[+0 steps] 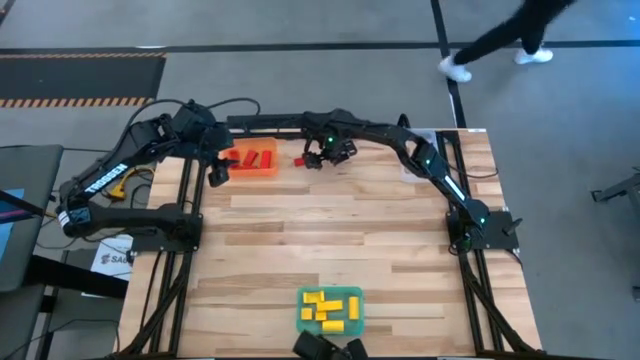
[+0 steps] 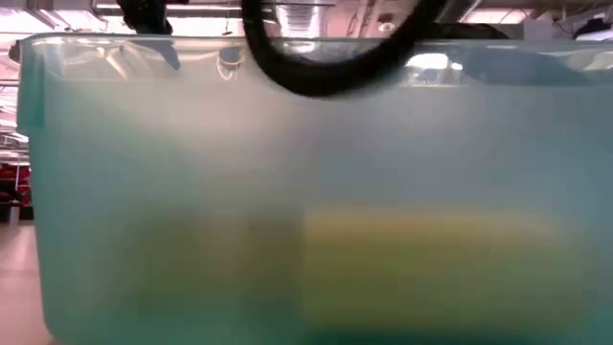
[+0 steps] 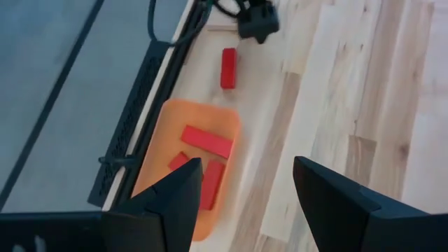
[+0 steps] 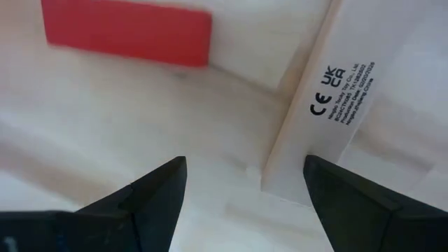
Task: Sort & place blocks by color
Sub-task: Put the brown block into the transparent bin
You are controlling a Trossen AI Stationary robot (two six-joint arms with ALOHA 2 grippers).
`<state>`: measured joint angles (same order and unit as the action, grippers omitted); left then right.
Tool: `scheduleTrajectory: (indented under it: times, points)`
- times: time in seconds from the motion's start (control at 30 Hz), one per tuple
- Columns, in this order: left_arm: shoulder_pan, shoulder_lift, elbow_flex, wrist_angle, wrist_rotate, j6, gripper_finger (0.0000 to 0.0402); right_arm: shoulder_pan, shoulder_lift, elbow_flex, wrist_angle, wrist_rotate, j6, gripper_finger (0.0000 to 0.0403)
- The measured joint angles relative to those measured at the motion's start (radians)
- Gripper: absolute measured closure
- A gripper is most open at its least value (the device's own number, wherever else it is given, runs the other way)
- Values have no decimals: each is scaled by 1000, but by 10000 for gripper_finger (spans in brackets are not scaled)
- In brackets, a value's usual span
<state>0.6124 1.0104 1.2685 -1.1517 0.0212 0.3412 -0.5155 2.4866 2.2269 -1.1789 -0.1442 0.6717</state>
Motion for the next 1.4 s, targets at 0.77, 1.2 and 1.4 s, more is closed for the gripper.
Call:
scheduleTrajectory:
  times: [0.77,1.2,1.4]
  points:
    - [28,-58,-29,50,-1,10,189,23,-6,-57,-301,-135,-311,86]
    - [28,-58,-29,89,-1,2,189,65,-449,-726,101,-130,-262,86]
    - [28,-57,-29,184,0,2,189,113,-795,-1104,466,-121,-140,86]
